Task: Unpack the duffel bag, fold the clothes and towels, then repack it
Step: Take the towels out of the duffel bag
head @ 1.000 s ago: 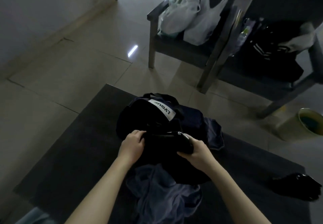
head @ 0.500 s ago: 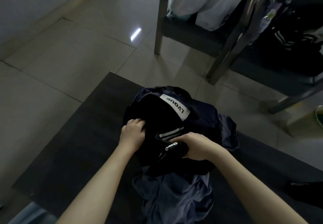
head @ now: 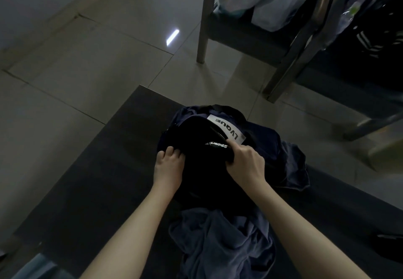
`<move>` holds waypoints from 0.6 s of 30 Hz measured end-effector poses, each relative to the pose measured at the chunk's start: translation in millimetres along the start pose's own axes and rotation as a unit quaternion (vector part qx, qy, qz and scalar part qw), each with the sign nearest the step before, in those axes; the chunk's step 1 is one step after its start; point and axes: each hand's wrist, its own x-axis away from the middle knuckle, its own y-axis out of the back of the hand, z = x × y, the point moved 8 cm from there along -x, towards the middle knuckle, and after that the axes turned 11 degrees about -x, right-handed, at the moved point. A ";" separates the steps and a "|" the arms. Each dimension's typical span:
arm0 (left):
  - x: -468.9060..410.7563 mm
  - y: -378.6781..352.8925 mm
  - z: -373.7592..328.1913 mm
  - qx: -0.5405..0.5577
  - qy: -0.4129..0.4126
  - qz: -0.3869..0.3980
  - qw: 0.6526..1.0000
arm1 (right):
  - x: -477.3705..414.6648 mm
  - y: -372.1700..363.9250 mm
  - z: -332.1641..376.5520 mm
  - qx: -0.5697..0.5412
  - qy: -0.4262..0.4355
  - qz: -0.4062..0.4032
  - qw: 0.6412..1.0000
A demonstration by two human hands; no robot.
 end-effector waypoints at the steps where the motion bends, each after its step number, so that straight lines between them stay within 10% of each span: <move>1: -2.3 -0.2 -3.1 -0.018 -0.005 -0.002 1.000 | -0.9 -1.1 0.1 0.003 0.000 -0.003 1.000; 18: -18.4 -3.2 -29.2 -0.129 -0.090 -0.024 0.987 | -9.0 3.3 -0.6 0.026 0.016 -0.018 0.999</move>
